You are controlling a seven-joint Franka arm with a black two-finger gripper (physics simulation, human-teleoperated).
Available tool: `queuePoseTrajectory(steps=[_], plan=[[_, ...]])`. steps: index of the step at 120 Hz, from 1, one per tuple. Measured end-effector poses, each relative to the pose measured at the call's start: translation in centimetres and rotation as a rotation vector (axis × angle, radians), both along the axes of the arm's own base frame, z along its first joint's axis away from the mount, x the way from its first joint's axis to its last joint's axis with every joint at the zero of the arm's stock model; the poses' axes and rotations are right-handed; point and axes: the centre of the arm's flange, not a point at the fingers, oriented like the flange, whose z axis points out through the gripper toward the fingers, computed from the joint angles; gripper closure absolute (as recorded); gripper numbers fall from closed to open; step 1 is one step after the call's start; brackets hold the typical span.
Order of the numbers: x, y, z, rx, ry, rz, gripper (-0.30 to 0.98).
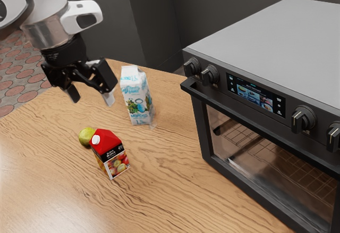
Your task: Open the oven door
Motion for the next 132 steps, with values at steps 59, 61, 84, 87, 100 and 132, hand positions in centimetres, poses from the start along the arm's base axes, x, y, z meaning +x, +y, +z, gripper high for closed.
queuePoseTrajectory(steps=[59,61,84,87,100,132], plan=[[-9.5,-8.3,0.0,-0.226,-0.209,0.254,0.0],[-9.0,-8.4,-0.5,-0.24,-0.207,0.278,0.0],[-4.8,-12.0,-2.2,-0.398,-0.254,0.526,0.0],[-4.5,-12.2,-2.2,-0.419,-0.264,0.558,0.0],[-3.0,-12.6,-2.2,-0.499,-0.297,0.691,0.0],[-4.1,-16.3,-6.7,-0.618,-0.286,0.821,0.0]])
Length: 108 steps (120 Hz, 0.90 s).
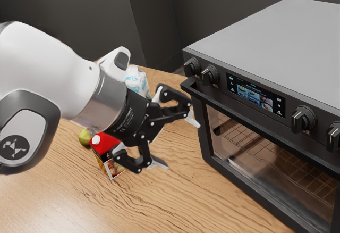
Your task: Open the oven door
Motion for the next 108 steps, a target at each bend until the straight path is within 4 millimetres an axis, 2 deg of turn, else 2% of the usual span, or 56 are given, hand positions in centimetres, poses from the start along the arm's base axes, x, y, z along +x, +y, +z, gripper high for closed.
queuePoseTrajectory(steps=[26,37,51,78,108], plan=[[3.2,-1.6,-0.2,-0.073,-0.019,0.102,0.0],[3.5,-2.4,0.0,-0.105,-0.025,0.124,0.0],[3.6,-2.4,-0.3,-0.135,-0.022,0.166,0.0],[5.5,-2.4,-1.7,-0.166,0.009,0.236,0.0],[6.5,-2.8,-1.6,-0.057,-0.052,0.232,0.0]])
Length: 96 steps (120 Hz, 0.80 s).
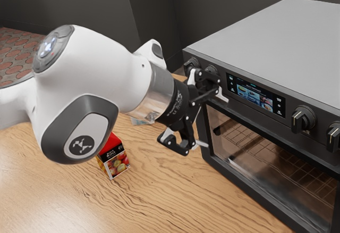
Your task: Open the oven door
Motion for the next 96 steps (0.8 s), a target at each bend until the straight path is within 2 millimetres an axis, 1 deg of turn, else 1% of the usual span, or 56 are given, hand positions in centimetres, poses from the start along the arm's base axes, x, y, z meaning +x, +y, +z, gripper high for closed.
queuePoseTrajectory(steps=[8,22,50,76,90,96], plan=[[0.2,0.1,0.1,0.007,-0.004,0.005,0.0],[1.0,0.3,-0.7,0.015,0.007,0.018,0.0],[2.1,-0.1,-1.5,0.018,0.023,0.027,0.0],[2.2,0.2,-2.0,-0.006,0.04,0.044,0.0],[2.2,0.3,-3.0,-0.035,0.07,0.057,0.0],[2.4,0.7,-3.5,-0.044,0.083,0.069,0.0]])
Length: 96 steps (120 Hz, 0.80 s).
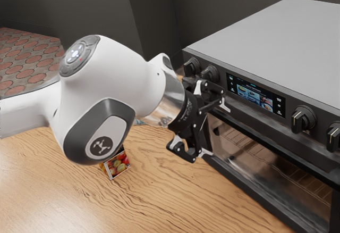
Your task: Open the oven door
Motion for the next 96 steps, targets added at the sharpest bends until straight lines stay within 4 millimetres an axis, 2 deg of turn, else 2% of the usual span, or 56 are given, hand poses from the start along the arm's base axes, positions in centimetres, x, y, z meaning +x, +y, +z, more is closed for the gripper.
queuePoseTrajectory(steps=[9,18,34,47,51,56,58,60,65,67,71,74,79,84,88,96], plan=[[-0.3,1.0,-0.8,-0.01,0.019,0.022,0.0],[-2.4,2.0,-1.2,-0.01,0.023,0.041,0.0],[-8.1,2.9,-1.4,0.021,-0.011,0.088,0.0],[-14.4,3.2,-0.8,0.054,-0.123,0.23,0.0],[-15.5,3.0,-0.8,0.056,-0.154,0.274,0.0],[-16.1,2.8,-0.9,0.052,-0.169,0.296,0.0],[-15.9,2.8,-0.3,0.056,-0.171,0.295,0.0],[-15.4,3.0,1.9,0.064,-0.182,0.286,0.0],[-13.8,2.6,9.0,0.137,-0.205,0.226,0.01],[-12.6,2.7,12.7,0.164,-0.209,0.197,0.01],[-10.0,5.3,18.7,0.204,-0.196,0.175,0.0],[-8.2,9.1,21.1,0.216,-0.16,0.194,0.0],[-5.4,14.8,20.2,0.218,-0.035,0.222,0.0],[-4.0,18.5,17.6,0.207,0.088,0.232,0.0],[-3.6,19.6,15.6,0.207,0.17,0.217,0.0],[-3.5,19.7,12.8,0.226,0.287,0.166,0.0]])
